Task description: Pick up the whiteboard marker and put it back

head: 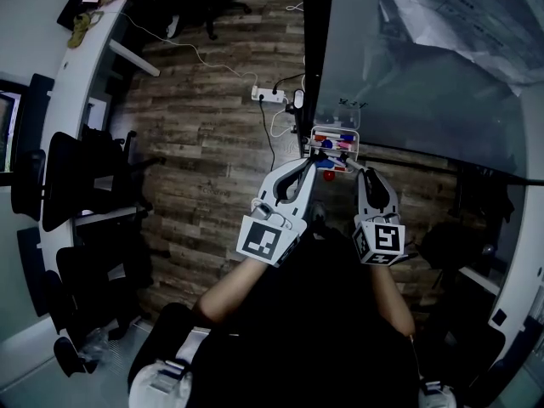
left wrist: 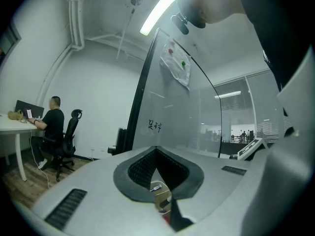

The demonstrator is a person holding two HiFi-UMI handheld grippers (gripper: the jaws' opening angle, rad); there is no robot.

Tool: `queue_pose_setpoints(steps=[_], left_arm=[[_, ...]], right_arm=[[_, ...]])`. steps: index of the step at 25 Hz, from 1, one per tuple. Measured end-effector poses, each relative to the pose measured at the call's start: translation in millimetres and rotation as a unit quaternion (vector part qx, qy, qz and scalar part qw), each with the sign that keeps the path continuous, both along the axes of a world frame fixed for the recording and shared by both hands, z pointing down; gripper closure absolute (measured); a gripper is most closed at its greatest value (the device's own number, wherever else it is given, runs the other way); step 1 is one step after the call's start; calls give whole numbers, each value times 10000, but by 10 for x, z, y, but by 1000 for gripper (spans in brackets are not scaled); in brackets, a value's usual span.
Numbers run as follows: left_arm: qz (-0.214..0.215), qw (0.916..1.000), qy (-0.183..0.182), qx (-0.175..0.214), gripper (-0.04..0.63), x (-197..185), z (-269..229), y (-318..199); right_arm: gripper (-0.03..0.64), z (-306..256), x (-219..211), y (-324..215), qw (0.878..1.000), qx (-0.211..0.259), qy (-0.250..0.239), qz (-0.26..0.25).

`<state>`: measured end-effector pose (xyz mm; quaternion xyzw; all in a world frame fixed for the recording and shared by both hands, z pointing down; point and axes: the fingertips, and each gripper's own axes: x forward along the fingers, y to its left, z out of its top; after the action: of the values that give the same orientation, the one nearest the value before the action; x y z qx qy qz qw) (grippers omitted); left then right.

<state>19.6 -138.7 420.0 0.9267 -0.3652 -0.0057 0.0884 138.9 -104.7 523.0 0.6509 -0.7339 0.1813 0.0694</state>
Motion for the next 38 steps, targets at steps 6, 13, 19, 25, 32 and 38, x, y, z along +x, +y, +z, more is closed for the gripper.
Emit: queue_pose_setpoints(steps=[6, 13, 19, 25, 32, 38], left_arm=[[23, 10000, 71, -66, 588, 6, 42, -4], [20, 9999, 75, -72, 588, 2, 38, -56], [-1, 9999, 56, -96, 588, 5, 61, -89], [-11, 9999, 61, -99, 588, 7, 63, -95], [-14, 9999, 33, -127, 588, -13, 77, -77], [-12, 9999, 48, -110, 588, -24, 70, -64]], right_arm=[[540, 65, -17, -66, 10000, -63, 11, -37], [540, 119, -23, -117, 9999, -142, 25, -58], [540, 185, -11, -139, 9998, -207, 18, -65], [538, 234, -18, -130, 9997, -216, -28, -89], [538, 239, -16, -126, 9998, -184, 6, -85], [529, 213, -23, -131, 9998, -145, 6, -135]])
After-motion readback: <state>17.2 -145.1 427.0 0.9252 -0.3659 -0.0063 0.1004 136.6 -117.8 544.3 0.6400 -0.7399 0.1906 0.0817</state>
